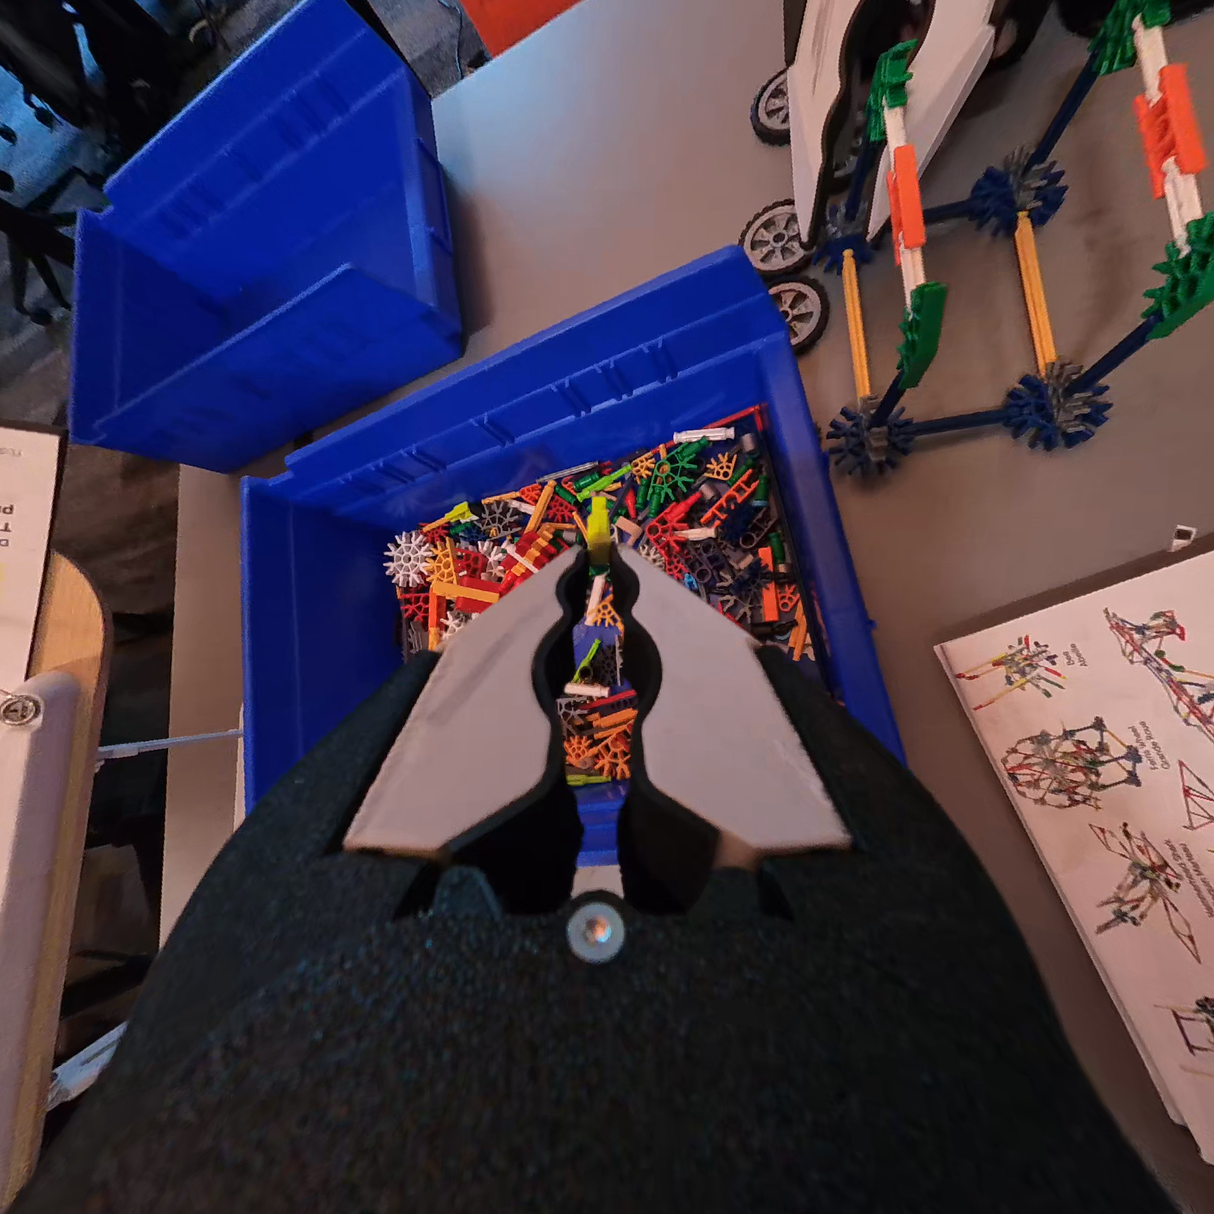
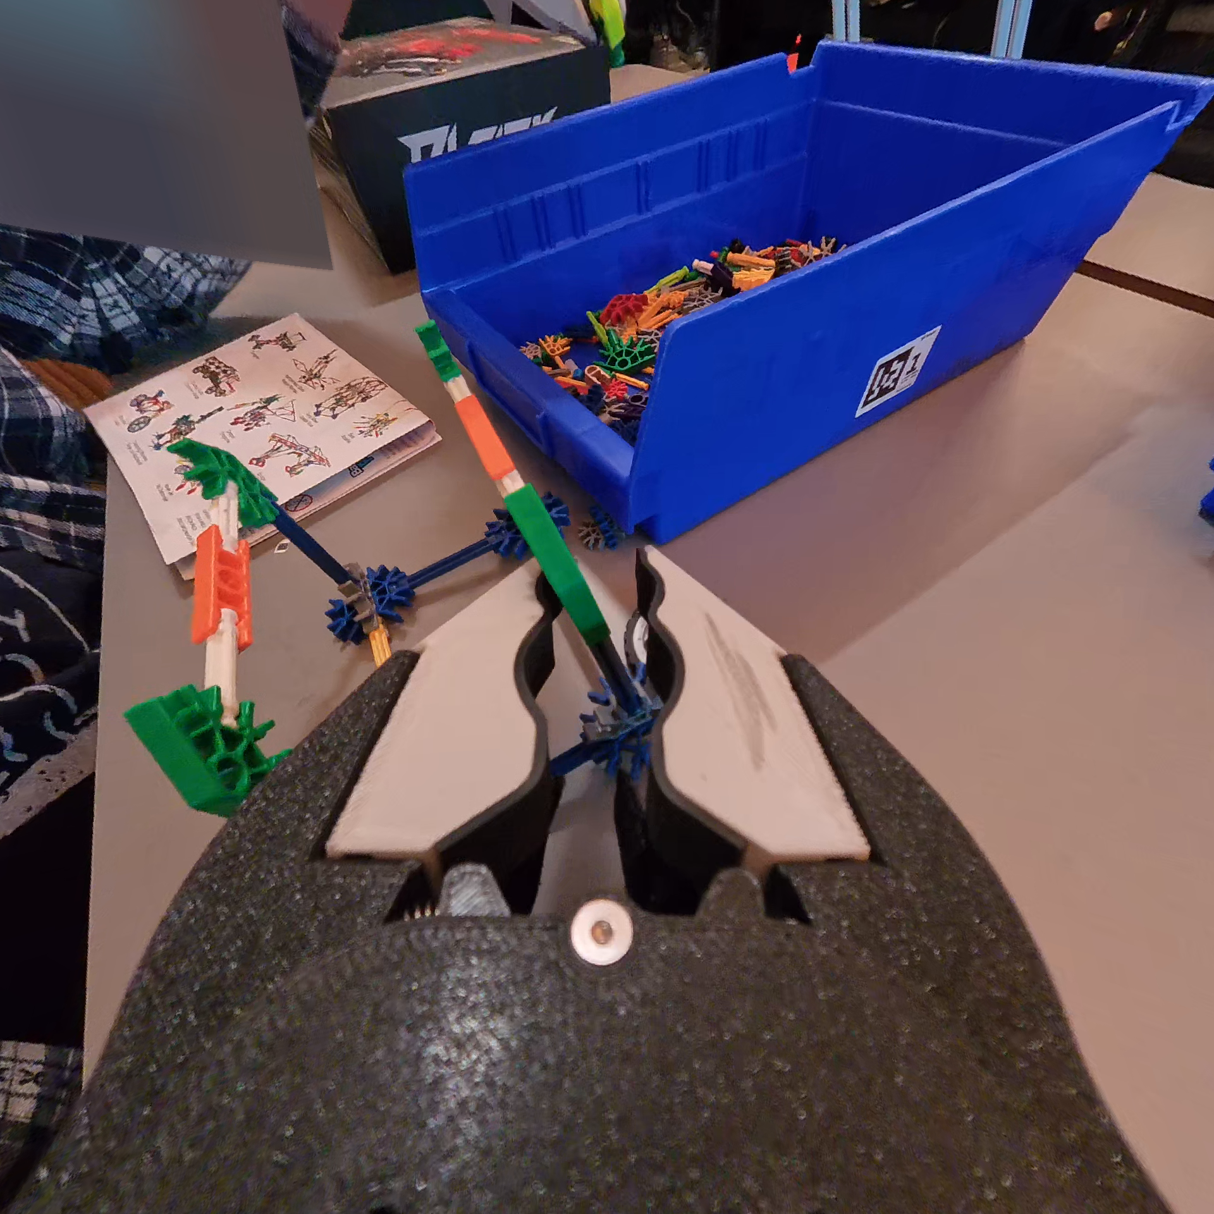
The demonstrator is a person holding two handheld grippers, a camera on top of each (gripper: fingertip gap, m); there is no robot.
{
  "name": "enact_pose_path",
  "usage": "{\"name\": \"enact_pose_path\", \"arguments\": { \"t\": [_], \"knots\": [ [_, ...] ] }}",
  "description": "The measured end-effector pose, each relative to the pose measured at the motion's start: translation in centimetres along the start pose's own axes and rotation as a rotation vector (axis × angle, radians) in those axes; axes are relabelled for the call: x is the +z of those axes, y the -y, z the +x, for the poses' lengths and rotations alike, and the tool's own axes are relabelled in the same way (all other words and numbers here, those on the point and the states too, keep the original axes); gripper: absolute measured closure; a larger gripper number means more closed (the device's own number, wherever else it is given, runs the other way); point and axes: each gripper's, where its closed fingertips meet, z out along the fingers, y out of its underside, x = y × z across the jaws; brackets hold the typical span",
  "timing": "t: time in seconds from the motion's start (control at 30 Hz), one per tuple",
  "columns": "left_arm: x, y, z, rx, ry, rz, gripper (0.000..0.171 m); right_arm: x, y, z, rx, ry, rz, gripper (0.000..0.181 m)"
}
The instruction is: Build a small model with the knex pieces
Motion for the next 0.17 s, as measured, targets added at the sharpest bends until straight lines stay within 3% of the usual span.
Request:
{"name": "enact_pose_path", "arguments": {
  "t": [0.17],
  "knots": [
    [0.25, -0.74, -0.2, 0.003, 0.003, -0.002, 0.167, -0.12, 0.12, 0.0, 0.006, 0.002, 0.011, 0.16]
  ]
}}
